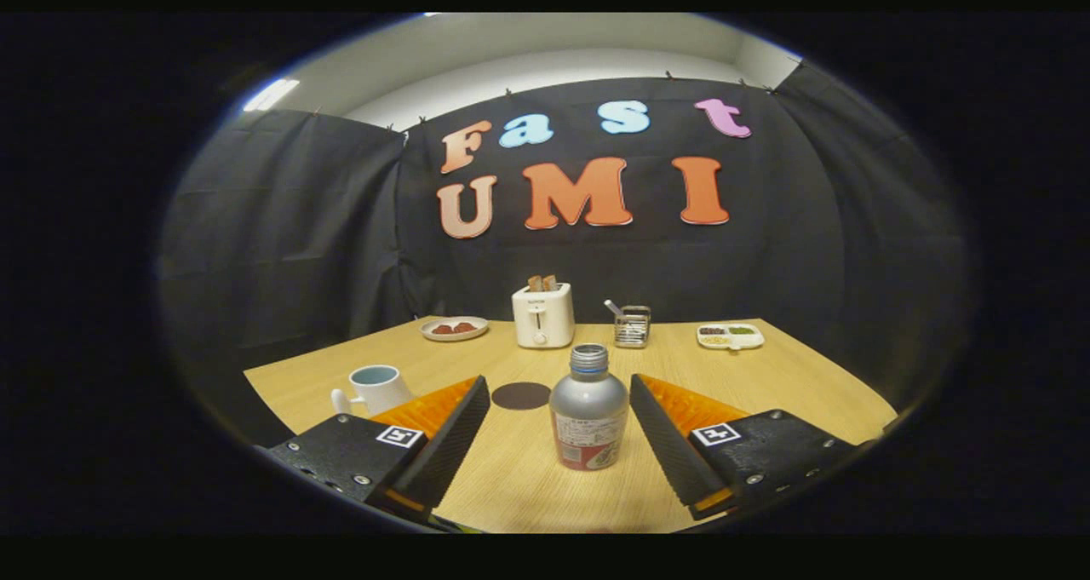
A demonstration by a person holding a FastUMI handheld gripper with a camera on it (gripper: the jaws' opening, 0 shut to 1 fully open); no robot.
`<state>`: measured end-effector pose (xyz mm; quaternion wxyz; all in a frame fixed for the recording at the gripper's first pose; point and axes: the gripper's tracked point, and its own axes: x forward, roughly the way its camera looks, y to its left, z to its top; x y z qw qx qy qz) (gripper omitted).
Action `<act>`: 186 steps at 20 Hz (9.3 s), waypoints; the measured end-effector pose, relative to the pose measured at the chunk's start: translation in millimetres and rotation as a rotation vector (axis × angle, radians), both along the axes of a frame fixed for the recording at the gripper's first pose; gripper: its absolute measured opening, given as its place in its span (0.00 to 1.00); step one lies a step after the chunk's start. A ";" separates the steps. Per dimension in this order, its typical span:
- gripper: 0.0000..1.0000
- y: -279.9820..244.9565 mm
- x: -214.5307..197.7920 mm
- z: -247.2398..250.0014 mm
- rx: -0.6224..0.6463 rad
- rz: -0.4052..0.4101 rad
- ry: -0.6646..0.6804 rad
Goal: Take the bottle from table, then pour the juice into the cup, finally place the bottle on the coaster
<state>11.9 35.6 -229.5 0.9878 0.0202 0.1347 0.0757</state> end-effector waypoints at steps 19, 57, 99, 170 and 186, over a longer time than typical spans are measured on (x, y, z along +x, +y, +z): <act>0.90 -9.7 41.0 -88.1 0.047 -0.102 0.137; 0.77 102.9 91.7 -27.4 -0.912 0.154 -0.036; 0.76 174.7 116.1 8.6 -1.682 0.344 -0.384; 0.76 204.1 109.1 3.5 -1.889 0.472 -0.543; 0.77 196.7 124.4 26.6 -1.064 0.393 -0.270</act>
